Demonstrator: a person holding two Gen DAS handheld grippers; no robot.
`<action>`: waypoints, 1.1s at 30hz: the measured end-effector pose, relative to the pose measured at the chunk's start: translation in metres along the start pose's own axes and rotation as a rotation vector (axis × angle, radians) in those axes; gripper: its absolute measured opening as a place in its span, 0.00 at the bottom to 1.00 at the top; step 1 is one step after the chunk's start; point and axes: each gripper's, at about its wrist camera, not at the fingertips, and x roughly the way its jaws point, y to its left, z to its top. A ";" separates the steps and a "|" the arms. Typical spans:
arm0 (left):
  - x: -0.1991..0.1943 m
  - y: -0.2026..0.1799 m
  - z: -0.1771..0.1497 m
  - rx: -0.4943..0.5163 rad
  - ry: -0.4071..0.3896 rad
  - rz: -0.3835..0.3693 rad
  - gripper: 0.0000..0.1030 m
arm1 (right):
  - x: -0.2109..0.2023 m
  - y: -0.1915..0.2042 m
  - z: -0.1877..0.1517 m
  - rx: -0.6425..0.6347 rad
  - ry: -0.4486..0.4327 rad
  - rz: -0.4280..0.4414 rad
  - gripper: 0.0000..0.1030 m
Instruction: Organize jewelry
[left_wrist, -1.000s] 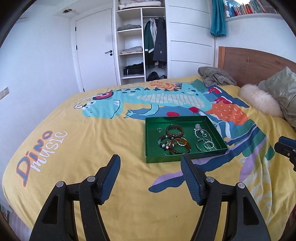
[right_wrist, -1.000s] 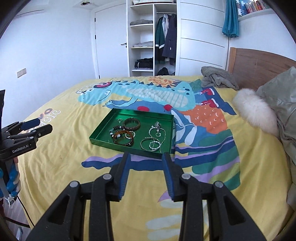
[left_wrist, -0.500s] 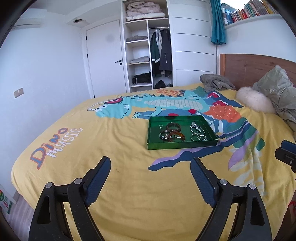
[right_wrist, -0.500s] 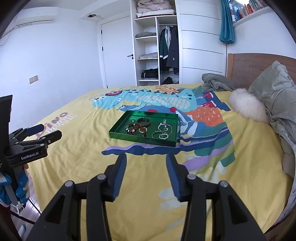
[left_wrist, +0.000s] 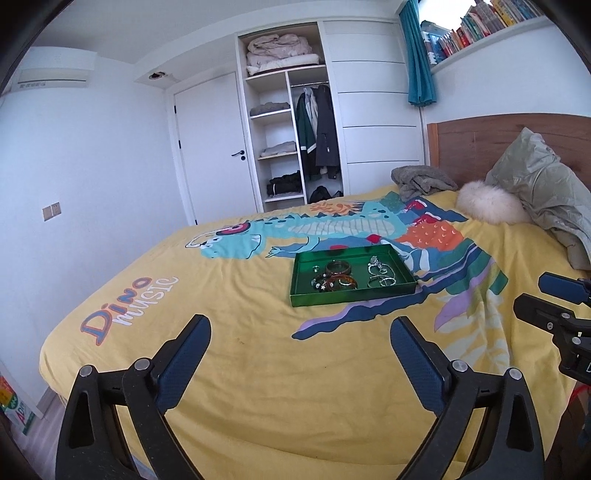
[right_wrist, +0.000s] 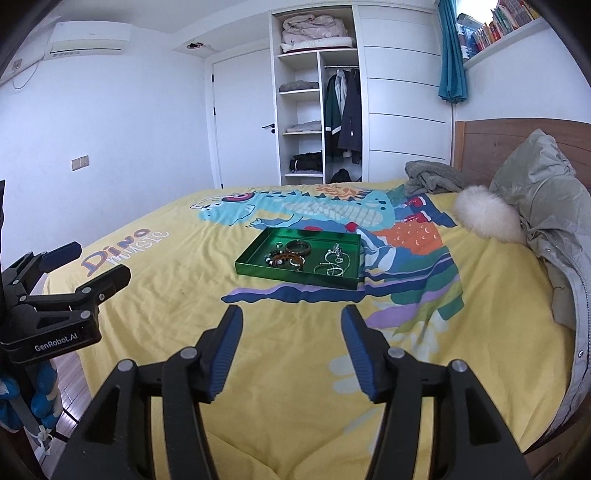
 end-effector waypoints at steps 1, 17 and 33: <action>-0.003 0.000 0.000 -0.001 -0.002 -0.002 0.95 | -0.003 0.001 0.000 0.000 -0.007 0.000 0.53; -0.022 0.002 0.000 -0.011 -0.047 0.024 0.96 | -0.018 0.001 -0.005 0.021 -0.027 -0.012 0.56; -0.030 0.004 -0.004 -0.029 -0.061 0.008 0.99 | -0.024 0.009 -0.010 0.031 -0.044 -0.021 0.56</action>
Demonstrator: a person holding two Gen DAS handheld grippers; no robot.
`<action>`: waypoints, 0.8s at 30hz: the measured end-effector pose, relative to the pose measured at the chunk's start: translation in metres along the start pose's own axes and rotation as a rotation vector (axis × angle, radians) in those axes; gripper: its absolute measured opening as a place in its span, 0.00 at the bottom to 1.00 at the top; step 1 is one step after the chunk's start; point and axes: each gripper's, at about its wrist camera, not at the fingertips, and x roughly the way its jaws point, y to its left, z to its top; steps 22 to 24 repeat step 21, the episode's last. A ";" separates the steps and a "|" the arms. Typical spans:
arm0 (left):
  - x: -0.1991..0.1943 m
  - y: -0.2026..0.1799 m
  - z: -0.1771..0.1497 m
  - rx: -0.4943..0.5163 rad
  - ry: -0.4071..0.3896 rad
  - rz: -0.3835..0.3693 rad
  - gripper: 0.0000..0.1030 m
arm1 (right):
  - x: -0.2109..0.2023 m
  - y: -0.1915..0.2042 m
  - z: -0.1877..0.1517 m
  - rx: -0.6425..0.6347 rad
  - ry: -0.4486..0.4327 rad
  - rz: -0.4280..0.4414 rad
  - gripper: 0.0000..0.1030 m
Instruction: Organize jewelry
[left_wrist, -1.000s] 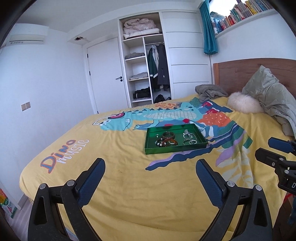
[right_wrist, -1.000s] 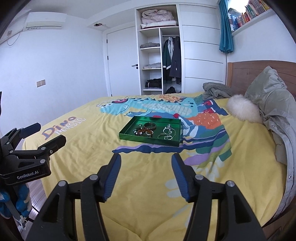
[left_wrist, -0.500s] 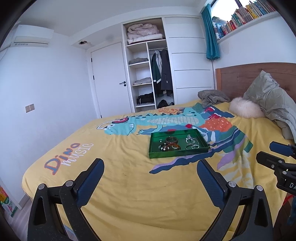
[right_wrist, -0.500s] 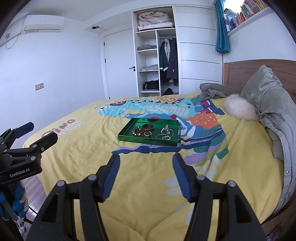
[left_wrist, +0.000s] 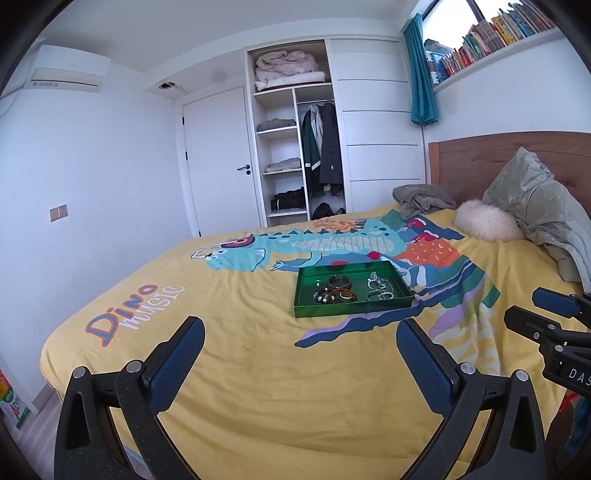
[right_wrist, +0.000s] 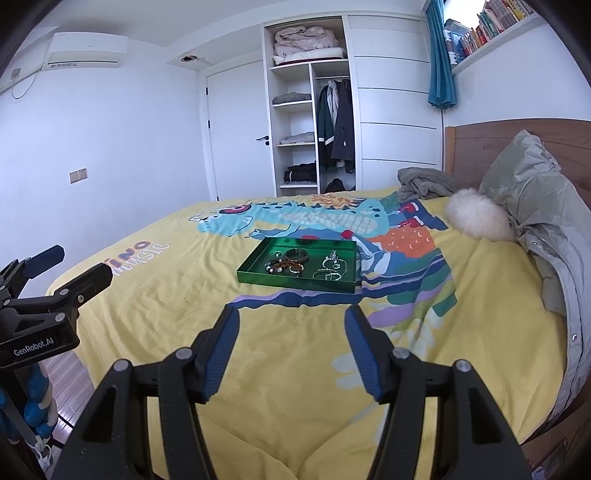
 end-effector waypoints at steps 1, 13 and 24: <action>0.000 0.000 -0.001 0.001 0.001 -0.001 0.99 | 0.000 -0.001 0.000 0.003 0.000 -0.002 0.56; 0.004 -0.001 -0.007 -0.001 0.020 -0.013 0.99 | -0.001 -0.005 -0.005 0.029 -0.001 -0.037 0.56; 0.008 0.001 -0.009 -0.004 0.039 -0.012 0.99 | 0.000 -0.005 -0.004 0.027 -0.003 -0.046 0.57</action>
